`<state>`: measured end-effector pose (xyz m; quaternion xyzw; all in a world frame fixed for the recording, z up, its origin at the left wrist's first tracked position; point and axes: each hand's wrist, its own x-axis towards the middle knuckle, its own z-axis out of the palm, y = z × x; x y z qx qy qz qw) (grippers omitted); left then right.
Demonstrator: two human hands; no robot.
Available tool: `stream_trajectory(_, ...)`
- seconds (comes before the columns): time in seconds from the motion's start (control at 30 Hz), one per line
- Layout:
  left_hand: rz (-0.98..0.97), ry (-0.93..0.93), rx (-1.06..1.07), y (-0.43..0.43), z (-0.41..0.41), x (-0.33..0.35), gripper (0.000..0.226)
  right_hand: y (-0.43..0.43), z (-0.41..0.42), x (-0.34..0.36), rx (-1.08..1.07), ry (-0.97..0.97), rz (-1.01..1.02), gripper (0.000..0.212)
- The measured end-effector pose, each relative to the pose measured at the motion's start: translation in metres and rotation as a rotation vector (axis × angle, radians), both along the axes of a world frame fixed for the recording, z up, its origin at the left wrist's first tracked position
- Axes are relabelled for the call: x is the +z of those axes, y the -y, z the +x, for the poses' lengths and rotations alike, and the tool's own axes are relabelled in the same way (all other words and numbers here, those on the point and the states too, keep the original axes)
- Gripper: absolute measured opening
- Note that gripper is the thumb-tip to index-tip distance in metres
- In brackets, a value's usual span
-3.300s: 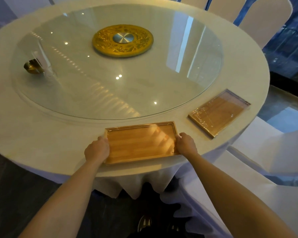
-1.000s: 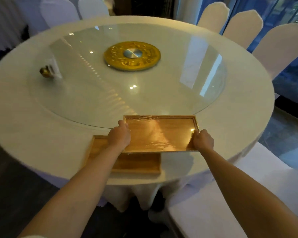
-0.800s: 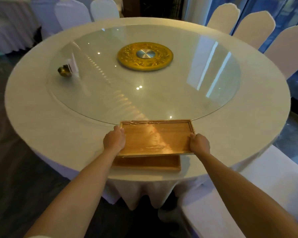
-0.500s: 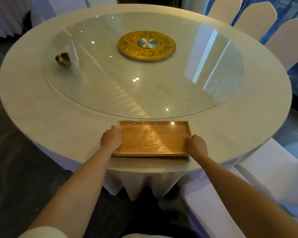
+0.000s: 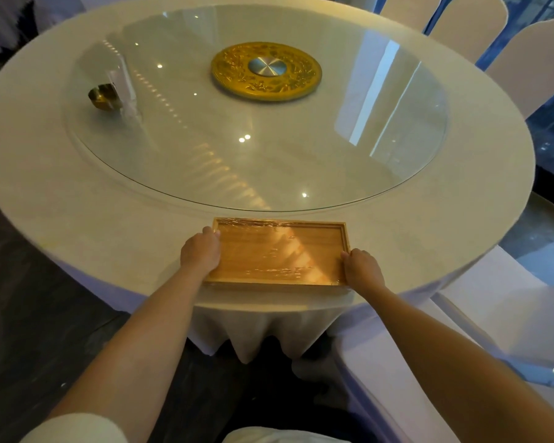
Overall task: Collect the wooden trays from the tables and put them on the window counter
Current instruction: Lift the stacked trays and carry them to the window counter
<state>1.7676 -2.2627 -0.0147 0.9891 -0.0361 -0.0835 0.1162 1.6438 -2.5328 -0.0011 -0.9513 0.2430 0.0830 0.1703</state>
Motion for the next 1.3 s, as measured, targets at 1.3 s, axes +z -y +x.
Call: stream_trajectory(1.3,-0.705,-0.474,0.381,-0.003,-0.016,0.0,0.065,-0.011,-0.001,-0.001,-0.529,0.001,0.809,0.061)
